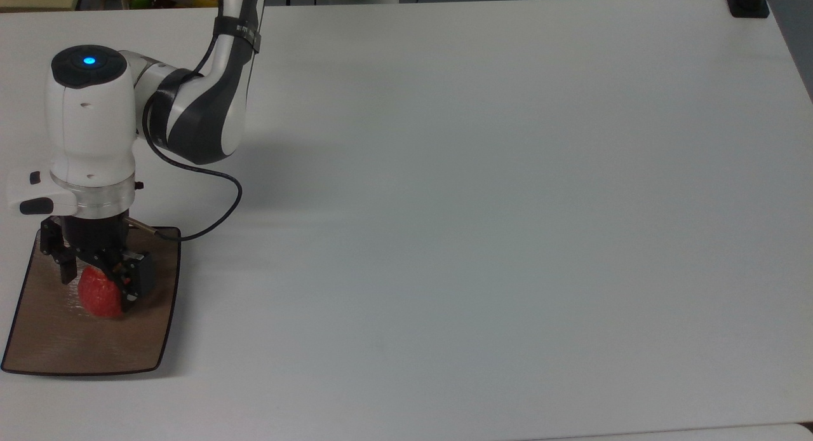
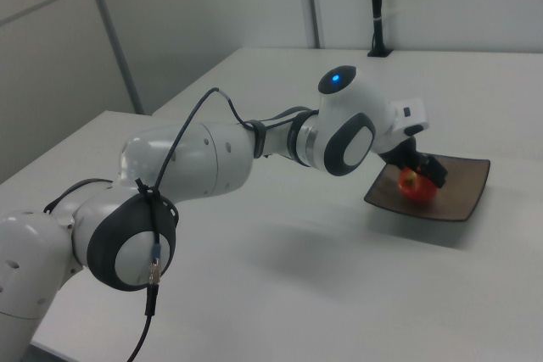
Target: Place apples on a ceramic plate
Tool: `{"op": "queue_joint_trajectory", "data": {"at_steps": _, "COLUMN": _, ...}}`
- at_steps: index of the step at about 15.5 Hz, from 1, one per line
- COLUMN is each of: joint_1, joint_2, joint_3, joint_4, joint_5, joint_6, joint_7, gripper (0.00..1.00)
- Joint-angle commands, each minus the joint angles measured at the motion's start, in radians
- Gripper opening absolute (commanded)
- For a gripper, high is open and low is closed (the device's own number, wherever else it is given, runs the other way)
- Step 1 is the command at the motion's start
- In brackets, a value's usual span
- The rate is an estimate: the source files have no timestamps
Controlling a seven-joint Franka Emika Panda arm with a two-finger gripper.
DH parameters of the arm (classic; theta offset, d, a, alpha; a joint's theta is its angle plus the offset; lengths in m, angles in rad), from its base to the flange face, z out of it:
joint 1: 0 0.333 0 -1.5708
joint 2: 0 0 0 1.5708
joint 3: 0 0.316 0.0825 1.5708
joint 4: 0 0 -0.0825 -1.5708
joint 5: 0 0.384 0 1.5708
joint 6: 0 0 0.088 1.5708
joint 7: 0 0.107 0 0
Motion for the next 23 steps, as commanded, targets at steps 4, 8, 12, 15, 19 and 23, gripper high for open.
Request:
{"op": "queue_joint_trajectory", "data": {"at_steps": 4, "joint_1": 0.001, "joint_2": -0.009, "joint_3": 0.003, "joint_4": -0.031, "joint_5": 0.005, "joint_6": 0.073, "joint_7": 0.011, "gripper": 1.0}}
{"op": "queue_joint_trajectory", "data": {"at_steps": 8, "joint_1": 0.004, "joint_2": -0.066, "joint_3": 0.006, "joint_4": -0.061, "joint_5": 0.005, "joint_6": 0.069, "joint_7": 0.011, "gripper": 1.0}}
{"op": "queue_joint_trajectory", "data": {"at_steps": 12, "joint_1": 0.01, "joint_2": -0.269, "joint_3": 0.009, "joint_4": -0.233, "joint_5": 0.004, "joint_6": 0.056, "joint_7": 0.008, "gripper": 1.0}}
{"op": "queue_joint_trajectory", "data": {"at_steps": 15, "joint_1": 0.013, "joint_2": -0.412, "joint_3": 0.017, "joint_4": -0.316, "joint_5": 0.005, "joint_6": -0.05, "joint_7": 0.009, "gripper": 1.0}}
{"op": "queue_joint_trajectory", "data": {"at_steps": 19, "joint_1": 0.013, "joint_2": -0.621, "joint_3": 0.069, "joint_4": -0.365, "joint_5": 0.018, "joint_6": -0.411, "joint_7": 0.011, "gripper": 1.0}}
{"op": "queue_joint_trajectory", "data": {"at_steps": 23, "joint_1": 0.062, "joint_2": -0.785, "joint_3": 0.087, "joint_4": -0.425, "joint_5": 0.04, "joint_6": -0.661, "joint_7": 0.017, "gripper": 1.0}}
